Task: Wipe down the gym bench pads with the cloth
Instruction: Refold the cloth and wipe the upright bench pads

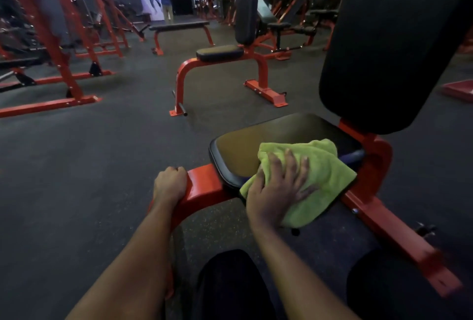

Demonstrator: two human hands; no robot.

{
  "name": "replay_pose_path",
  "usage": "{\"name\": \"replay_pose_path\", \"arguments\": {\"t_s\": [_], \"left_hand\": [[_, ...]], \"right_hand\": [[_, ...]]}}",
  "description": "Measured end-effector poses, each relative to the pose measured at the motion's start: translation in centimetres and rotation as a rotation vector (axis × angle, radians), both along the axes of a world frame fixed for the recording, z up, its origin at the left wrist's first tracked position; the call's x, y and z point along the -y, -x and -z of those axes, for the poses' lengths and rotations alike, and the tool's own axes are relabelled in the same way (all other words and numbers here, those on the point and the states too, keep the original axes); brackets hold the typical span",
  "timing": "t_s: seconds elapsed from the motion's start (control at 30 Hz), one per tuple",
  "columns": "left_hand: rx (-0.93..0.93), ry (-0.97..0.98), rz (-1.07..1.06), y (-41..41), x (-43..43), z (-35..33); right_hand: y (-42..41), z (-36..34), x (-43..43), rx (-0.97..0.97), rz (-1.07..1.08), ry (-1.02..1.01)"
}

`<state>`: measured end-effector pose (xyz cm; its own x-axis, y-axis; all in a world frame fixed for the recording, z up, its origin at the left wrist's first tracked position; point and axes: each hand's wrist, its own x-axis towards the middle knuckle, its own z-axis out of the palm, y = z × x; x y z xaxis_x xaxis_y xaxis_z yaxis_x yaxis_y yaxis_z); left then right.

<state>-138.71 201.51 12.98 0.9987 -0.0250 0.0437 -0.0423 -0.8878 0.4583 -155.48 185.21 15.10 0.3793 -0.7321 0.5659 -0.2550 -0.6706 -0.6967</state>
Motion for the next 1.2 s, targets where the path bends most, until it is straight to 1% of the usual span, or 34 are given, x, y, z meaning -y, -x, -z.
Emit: {"name": "replay_pose_path", "arguments": {"t_s": [0.03, 0.1, 0.2, 0.27, 0.3, 0.33, 0.37, 0.4, 0.5, 0.53, 0.6, 0.67, 0.73, 0.77, 0.8, 0.83, 0.87, 0.93, 1.0, 1.03, 1.07, 1.13, 1.2], "left_hand": [[-0.003, 0.001, 0.009, 0.0, -0.1, -0.1], [-0.021, 0.003, 0.002, -0.2, -0.3, 0.1], [-0.018, 0.032, -0.015, 0.0, -0.1, -0.1], [-0.006, 0.059, -0.037, 0.1, 0.0, -0.1], [-0.001, 0.059, -0.042, 0.3, 0.0, -0.1], [0.004, 0.056, -0.052, 0.2, 0.1, -0.1], [0.004, 0.052, -0.056, 0.2, 0.1, -0.2], [0.004, 0.05, -0.059, 0.0, 0.2, -0.1], [0.008, 0.031, -0.073, -0.4, 0.3, 0.1], [-0.007, 0.026, -0.085, -0.5, 0.2, 0.3], [-0.049, 0.05, -0.104, -0.5, 0.0, 0.1], [-0.065, 0.2, -0.103, 0.1, 0.4, -1.6], [0.043, 0.423, -0.023, 1.0, 1.5, -5.2], [0.081, 0.552, 0.043, 1.7, 2.4, -8.4], [0.097, 0.658, 0.162, 2.7, 3.4, -10.9], [0.087, 0.714, 0.306, 3.4, 4.5, -13.8], [0.037, 0.718, 0.448, 3.9, 5.5, -17.2], [-0.133, 0.67, 0.672, 5.2, 7.4, -23.8], [-0.255, 0.608, 0.773, 6.6, 8.6, -30.3], [-0.254, 0.542, 0.779, 7.0, 9.0, -33.7], [-0.212, 0.442, 0.77, 7.6, 9.0, -36.7], [-0.094, 0.264, 0.742, 8.4, 8.5, -42.1], [-0.092, 0.208, 0.677, 9.4, 7.2, -46.9]], "right_hand": [[0.1, 0.1, 0.7, 0.01, -0.02, 0.011], [0.8, 0.0, 4.7, 0.021, 0.011, -0.013], [2.0, -1.0, 13.4, 0.01, 0.123, -0.132], [2.8, -2.1, 18.4, 0.065, 0.115, -0.221], [2.9, -2.6, 19.5, 0.101, 0.108, -0.267], [2.7, -2.8, 19.6, 0.105, 0.128, -0.296], [2.6, -3.0, 18.6, 0.068, 0.16, -0.306], [2.2, -3.0, 17.3, 0.02, 0.185, -0.274], [1.7, -2.9, 12.3, -0.085, 0.151, 0.009], [1.8, -3.1, 11.0, -0.062, 0.14, 0.046], [1.6, -4.6, 9.6, 0.056, 0.105, 0.028], [1.2, -7.1, 9.3, 0.136, -0.021, -0.033], [0.8, -9.8, 10.4, 0.161, -0.188, -0.163], [0.5, -11.9, 11.2, 0.144, -0.285, -0.266], [0.6, -13.0, 11.8, 0.111, -0.382, -0.38], [0.6, -14.8, 12.5, 0.072, -0.482, -0.504], [0.3, -17.1, 13.0, 0.026, -0.583, -0.626], [0.1, -21.7, 13.2, -0.06, -0.759, -0.818], [0.1, -26.6, 13.3, -0.182, -0.888, -0.872], [0.1, -29.3, 13.2, -0.242, -0.931, -0.875], [0.4, -31.9, 13.0, -0.302, -0.978, -0.886], [0.9, -36.9, 12.8, -0.409, -0.994, -0.895], [1.9, -41.3, 12.4, -0.576, -0.986, -0.872]]}}
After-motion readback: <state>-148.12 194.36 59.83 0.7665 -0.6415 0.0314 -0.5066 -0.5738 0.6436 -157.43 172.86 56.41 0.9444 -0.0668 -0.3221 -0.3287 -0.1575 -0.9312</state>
